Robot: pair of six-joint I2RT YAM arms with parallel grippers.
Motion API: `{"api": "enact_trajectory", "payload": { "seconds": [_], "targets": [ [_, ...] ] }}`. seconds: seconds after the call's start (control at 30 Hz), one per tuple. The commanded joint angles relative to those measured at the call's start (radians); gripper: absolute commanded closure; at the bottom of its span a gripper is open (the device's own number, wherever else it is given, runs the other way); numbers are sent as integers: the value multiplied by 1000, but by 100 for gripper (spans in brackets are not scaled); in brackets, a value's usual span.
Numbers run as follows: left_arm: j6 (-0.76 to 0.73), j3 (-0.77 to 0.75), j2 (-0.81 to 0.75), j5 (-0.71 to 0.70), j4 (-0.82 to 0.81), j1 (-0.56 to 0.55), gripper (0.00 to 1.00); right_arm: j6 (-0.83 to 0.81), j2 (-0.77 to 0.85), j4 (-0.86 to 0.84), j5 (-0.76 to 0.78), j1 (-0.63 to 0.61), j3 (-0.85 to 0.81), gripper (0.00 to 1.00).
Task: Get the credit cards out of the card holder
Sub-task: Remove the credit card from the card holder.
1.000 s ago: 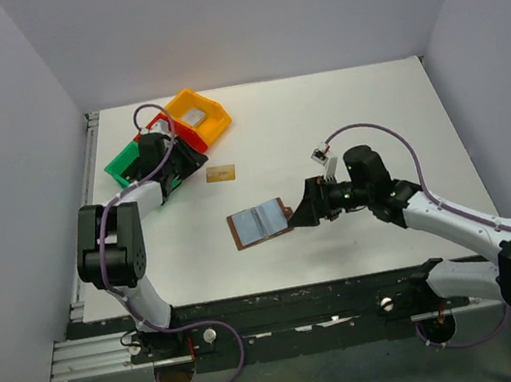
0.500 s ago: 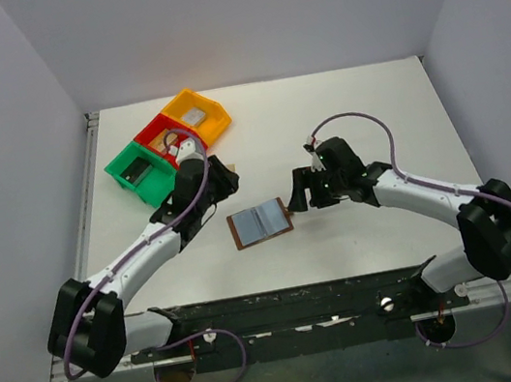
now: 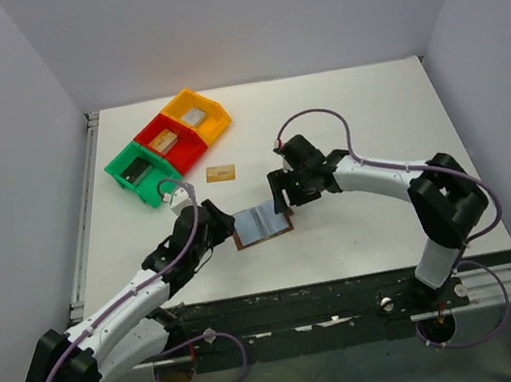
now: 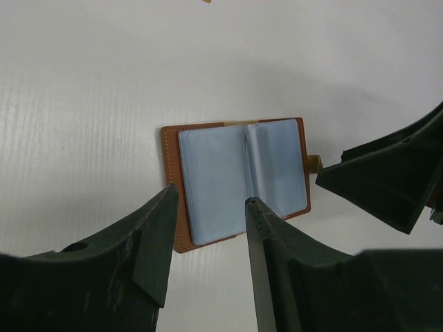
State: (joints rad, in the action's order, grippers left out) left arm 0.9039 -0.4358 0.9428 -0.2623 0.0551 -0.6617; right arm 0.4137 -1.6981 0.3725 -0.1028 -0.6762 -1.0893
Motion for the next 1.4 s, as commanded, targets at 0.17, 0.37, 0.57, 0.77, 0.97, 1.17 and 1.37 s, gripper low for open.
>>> {"api": "enact_trajectory", "payload": {
  "seconds": [0.17,0.37,0.57,0.77,0.97,1.17,1.37],
  "targets": [
    [20,55,-30,8,-21,-4,46,-69,-163,174,196,-19,-129,25],
    [16,57,-13,28,-49,-4,47,-70,-150,169,196,-19,-119,43],
    [-16,34,31,64,-93,-6,48,-70,-83,134,184,-19,-49,81],
    [-78,-7,99,145,-168,-4,49,-61,54,82,72,-19,48,100],
    [-164,-99,252,340,-262,-4,48,-72,150,13,-66,-20,117,100],
    [-195,-165,381,501,-345,-6,48,-95,178,-32,-129,-19,146,100],
    [-200,-188,465,590,-377,-7,47,-92,181,-81,-201,-16,158,100]
  ]
}}
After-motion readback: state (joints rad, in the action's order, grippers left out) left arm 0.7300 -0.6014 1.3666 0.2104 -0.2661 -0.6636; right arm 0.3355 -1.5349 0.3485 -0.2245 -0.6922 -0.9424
